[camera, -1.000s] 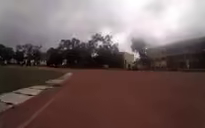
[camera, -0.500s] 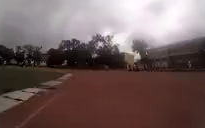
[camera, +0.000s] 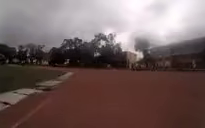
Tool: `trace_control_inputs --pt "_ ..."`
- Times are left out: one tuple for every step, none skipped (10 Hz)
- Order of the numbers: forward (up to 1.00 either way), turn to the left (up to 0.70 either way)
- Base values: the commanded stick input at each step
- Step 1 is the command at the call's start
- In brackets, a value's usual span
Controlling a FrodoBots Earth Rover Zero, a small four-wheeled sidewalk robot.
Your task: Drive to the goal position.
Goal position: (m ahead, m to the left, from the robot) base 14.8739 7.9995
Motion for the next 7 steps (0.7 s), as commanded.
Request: trace_control_inputs --pt "0.7 0.1" --pt "0.7 0.1" --pt "0.7 0.0" --pt "0.7 0.04" --pt "0.7 0.05" --pt "0.7 0.07" --pt "0.7 0.08"
